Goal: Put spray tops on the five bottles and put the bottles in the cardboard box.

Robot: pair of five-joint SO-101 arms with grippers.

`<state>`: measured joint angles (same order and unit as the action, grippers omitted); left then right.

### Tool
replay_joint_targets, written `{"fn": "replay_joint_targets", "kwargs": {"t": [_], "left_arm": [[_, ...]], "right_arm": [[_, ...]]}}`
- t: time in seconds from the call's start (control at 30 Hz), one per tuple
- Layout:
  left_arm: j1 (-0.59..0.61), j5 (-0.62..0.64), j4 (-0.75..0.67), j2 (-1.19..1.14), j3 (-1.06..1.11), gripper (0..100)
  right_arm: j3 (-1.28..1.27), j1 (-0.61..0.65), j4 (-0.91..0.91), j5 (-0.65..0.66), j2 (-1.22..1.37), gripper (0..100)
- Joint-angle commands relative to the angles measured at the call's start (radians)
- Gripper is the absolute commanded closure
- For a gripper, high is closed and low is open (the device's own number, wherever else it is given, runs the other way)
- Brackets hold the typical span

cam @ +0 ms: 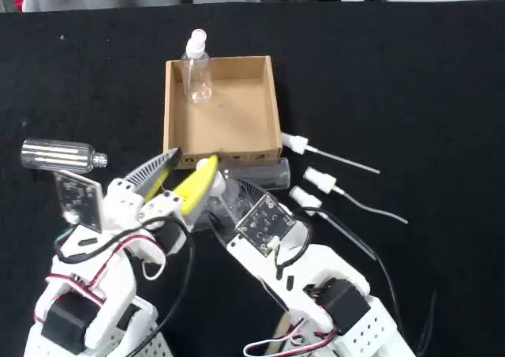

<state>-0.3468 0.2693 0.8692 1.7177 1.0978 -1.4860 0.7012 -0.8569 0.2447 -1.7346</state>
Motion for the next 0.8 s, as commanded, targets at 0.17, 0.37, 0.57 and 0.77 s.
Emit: {"fn": "replay_joint_targets", "kwargs": {"t": [0.17, 0.37, 0.57, 0.77], "left_arm": [[0.133, 0.049, -0.018, 0.002, -0.077, 81], [0.252, 0.041, -0.064, 0.003, -0.084, 81], [0.317, 0.04, -0.069, 0.003, -0.099, 81], [0.332, 0.041, -0.054, 0.002, -0.039, 81]], "right_arm": [[0.005, -0.038, 0.035, -0.008, -0.024, 91.3], [0.005, -0.037, 0.031, -0.087, -0.024, 91.3], [0.012, -0.038, 0.029, -0.169, -0.024, 91.3], [0.005, -0.038, 0.034, -0.169, -0.024, 91.6]]}}
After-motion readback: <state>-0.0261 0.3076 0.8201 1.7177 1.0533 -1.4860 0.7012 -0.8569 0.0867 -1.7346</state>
